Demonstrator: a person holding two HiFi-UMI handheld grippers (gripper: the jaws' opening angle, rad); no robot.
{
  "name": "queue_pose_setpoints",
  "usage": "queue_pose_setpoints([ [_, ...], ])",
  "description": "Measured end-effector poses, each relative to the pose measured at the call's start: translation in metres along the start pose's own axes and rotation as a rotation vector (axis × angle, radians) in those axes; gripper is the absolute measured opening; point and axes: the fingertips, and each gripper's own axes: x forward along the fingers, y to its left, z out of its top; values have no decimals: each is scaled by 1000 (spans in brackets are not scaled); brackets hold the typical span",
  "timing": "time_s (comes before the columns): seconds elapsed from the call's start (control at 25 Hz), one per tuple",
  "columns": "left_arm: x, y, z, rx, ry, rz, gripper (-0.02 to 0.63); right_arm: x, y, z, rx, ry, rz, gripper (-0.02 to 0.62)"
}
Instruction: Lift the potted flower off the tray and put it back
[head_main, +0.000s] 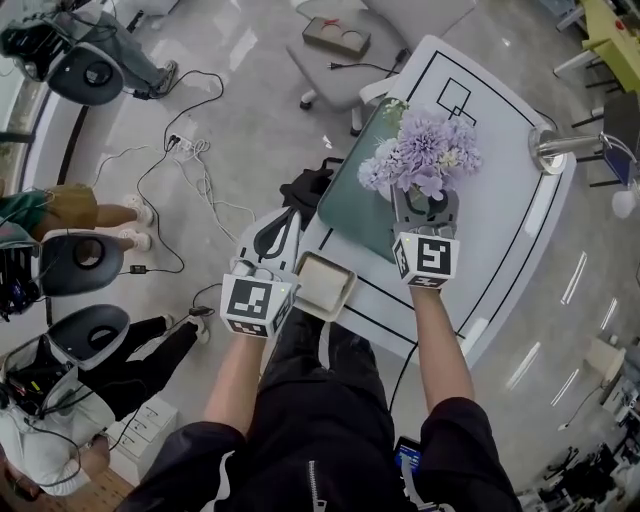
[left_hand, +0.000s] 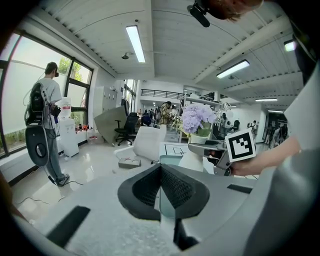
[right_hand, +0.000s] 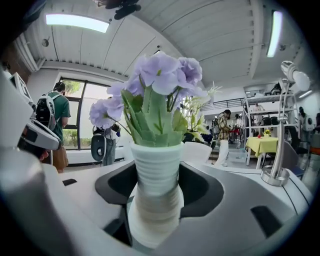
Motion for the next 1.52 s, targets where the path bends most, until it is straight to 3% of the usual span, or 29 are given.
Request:
queue_pose_setpoints([
  [0.36,-2,-13,9,4,-23,-43,5,-26,1,-14,24,70,-14,249],
  [0.6,0,-36,19,15,-43,-107,5,-63,-1,0,35,110,-40,244],
  [0.68,2,-47,22,20,-46,-133,5,-82,-3,12,43,101,-58,200],
  [0.8,6,-65,25,29,-51,-170,5,-110,-6,28,35,74,-86,80],
  [0.92,11,-84,27,42,-55,-211,5,-135,-11,40,24,45,-108,25],
  [1.24,14,-133,41,80,-71,-318,5,-186,-19,65,14,38,-185,8],
  [1.52,-1,-158,44,105,-73,-365,5,-221,-10,72,-1,55,-203,6],
])
